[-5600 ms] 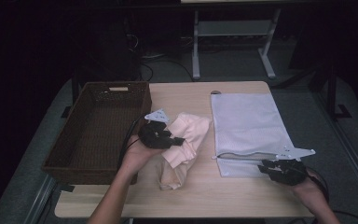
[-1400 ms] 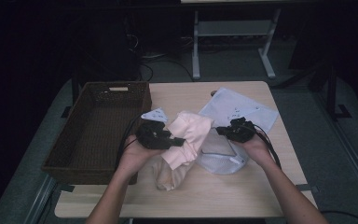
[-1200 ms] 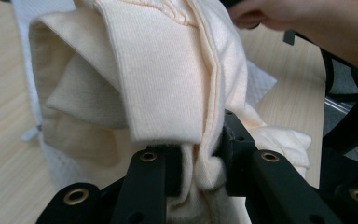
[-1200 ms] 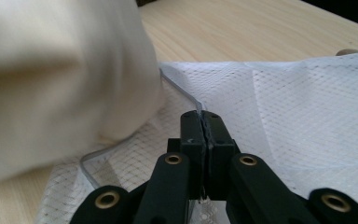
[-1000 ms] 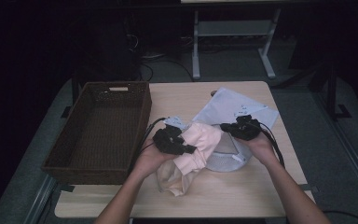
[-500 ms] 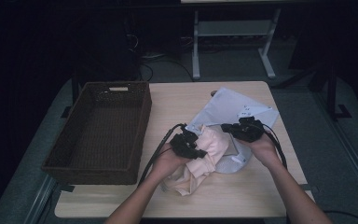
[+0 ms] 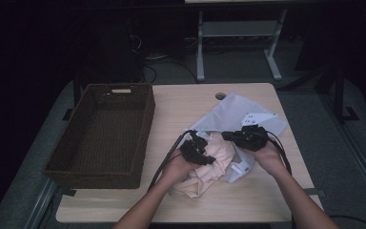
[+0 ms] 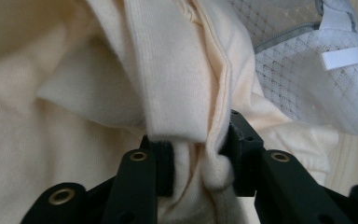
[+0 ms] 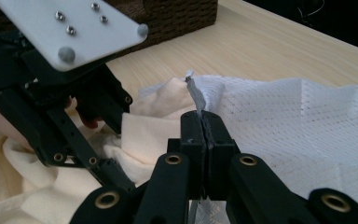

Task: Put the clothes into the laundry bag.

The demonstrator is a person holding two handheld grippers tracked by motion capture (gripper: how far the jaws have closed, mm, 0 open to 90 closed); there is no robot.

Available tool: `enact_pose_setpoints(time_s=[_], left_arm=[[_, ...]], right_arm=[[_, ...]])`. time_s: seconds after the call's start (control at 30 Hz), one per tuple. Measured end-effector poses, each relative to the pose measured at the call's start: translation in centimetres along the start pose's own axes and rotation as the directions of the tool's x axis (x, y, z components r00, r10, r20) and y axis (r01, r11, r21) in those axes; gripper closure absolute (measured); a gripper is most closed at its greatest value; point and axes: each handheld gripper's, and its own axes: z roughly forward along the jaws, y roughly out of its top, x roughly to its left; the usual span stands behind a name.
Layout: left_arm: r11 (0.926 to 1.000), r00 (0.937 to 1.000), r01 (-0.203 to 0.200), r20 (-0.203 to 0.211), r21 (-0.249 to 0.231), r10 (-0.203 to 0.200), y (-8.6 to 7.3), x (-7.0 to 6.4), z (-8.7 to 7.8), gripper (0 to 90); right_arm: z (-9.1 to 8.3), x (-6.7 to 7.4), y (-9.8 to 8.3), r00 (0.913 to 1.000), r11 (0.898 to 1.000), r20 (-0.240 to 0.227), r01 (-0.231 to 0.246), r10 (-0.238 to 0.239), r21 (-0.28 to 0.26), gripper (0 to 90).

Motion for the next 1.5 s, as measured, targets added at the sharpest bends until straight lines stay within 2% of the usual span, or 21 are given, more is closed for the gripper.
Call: enact_pose_setpoints(time_s=[0.07, 0.17, 0.23, 0.37, 0.5, 0.53, 0.57, 0.63, 0.67, 0.73, 0.83, 0.93, 0.97, 1.0, 1.03, 1.1, 1.13, 1.17, 1.23, 1.4, 1.5], left_arm=[[1.0, 1.0, 0.001, 0.003, -0.003, -0.001, 0.0, 0.1, 0.0, 65.2], [0.9999, 1.0, 0.007, 0.005, -0.013, -0.007, 0.0, 0.1, -0.4, 52.1], [0.9994, 1.0, -0.001, -0.005, -0.033, 0.001, 0.0, 0.1, -1.1, 46.9], [0.9944, 0.9998, 0.016, -0.009, -0.104, -0.017, 0.1, 0.2, -3.5, 39.7], [0.9917, 0.9961, 0.029, -0.079, -0.125, -0.039, -0.4, 1.1, -5.6, 23.0], [0.991, 0.9898, 0.047, -0.128, -0.125, -0.063, -1.0, 1.9, -6.0, 21.5], [0.991, 0.9898, 0.047, -0.128, -0.125, -0.063, -1.0, 1.9, -6.0, 19.9], [0.9894, 0.9844, 0.08, -0.147, -0.121, -0.098, -1.6, 2.9, -6.0, 18.7], [0.9889, 0.9797, 0.1, -0.163, -0.11, -0.117, -2.0, 3.5, -5.7, 17.8], [0.989, 0.9768, 0.123, -0.166, -0.082, -0.135, -2.5, 4.5, -4.8, 16.6], [0.9898, 0.9773, 0.133, -0.16, -0.051, -0.139, -2.8, 5.1, -3.8, 16.8], [0.9913, 0.982, 0.125, -0.137, -0.04, -0.13, -2.9, 5.1, -2.8, 27.8], [0.9926, 0.9844, 0.116, -0.129, -0.036, -0.119, -2.9, 5.0, -2.6, 27.8], [0.9946, 0.987, 0.099, -0.124, -0.031, -0.102, -2.9, 4.8, -2.4, 40.9], [0.9955, 0.9883, 0.09, -0.121, -0.03, -0.093, -2.8, 4.7, -2.3, 40.9], [0.9964, 0.9904, 0.079, -0.111, -0.029, -0.082, -2.8, 4.6, -2.0, 51.4], [0.9979, 0.9916, 0.061, -0.113, -0.021, -0.063, -2.8, 4.5, -1.9, 60.2], [0.9994, 0.9936, 0.031, -0.108, -0.014, -0.032, -2.8, 4.5, -1.8, 75.2], [0.9998, 0.9949, 0.015, -0.099, -0.015, -0.017, -2.8, 4.4, -1.9, 86.4], [0.9989, 0.9971, -0.013, -0.076, -0.044, 0.009, -2.4, 3.8, -2.5, 88.6], [0.9935, 0.9991, -0.015, -0.042, -0.113, 0.01, -1.8, 3.2, -3.5, 88.8]], right_arm=[[0.1, 0.1, 0.0, 1.0, 1.0, -0.002, 0.004, -0.004, 0.004, 87.9], [0.5, 0.3, -0.3, 0.9997, 0.999, -0.003, 0.022, -0.022, 0.032, 87.9], [0.5, 0.3, -0.4, 0.9998, 0.999, -0.005, 0.02, -0.02, 0.035, 87.9], [0.6, 0.1, -0.6, 0.9998, 0.999, -0.005, 0.02, -0.02, 0.042, 87.9], [0.5, 0.1, -0.7, 0.9998, 0.999, -0.003, 0.022, -0.021, 0.048, 87.8], [0.5, 0.1, -0.7, 0.9997, 0.999, -0.004, 0.023, -0.023, 0.048, 87.8], [0.5, 0.1, -0.7, 0.9997, 0.999, -0.004, 0.023, -0.023, 0.048, 87.8], [0.6, 0.2, -0.7, 0.9997, 0.998, -0.003, 0.026, -0.025, 0.05, 87.8], [0.6, 0.2, -0.7, 0.9996, 0.998, -0.003, 0.027, -0.026, 0.051, 87.9], [0.7, 0.2, -0.7, 0.9996, 0.998, -0.003, 0.03, -0.03, 0.053, 87.9], [0.7, 0.2, -0.7, 0.9996, 0.998, -0.003, 0.03, -0.03, 0.054, 87.9], [0.9, 0.3, -0.8, 0.9995, 0.998, -0.005, 0.03, -0.03, 0.062, 87.9], [0.9, 0.3, -0.8, 0.9995, 0.998, -0.005, 0.03, -0.03, 0.062, 87.9], [0.9, 0.3, -0.8, 0.9995, 0.997, -0.003, 0.032, -0.032, 0.065, 87.8], [0.9, 0.3, -0.8, 0.9995, 0.997, -0.003, 0.032, -0.032, 0.065, 87.8], [0.9, 0.3, -0.8, 0.9995, 0.997, -0.003, 0.033, -0.032, 0.065, 87.8], [0.9, 0.3, -0.8, 0.9995, 0.997, -0.003, 0.033, -0.033, 0.065, 87.8], [1.0, 0.4, -0.8, 0.9994, 0.997, -0.004, 0.035, -0.035, 0.066, 87.9], [1.0, 0.4, -0.8, 0.9994, 0.997, -0.004, 0.035, -0.035, 0.066, 87.9], [1.0, 0.4, -0.8, 0.9993, 0.997, -0.005, 0.037, -0.037, 0.068, 87.8], [1.1, 0.4, -0.8, 0.9995, 0.997, -0.006, 0.032, -0.032, 0.07, 87.9]])
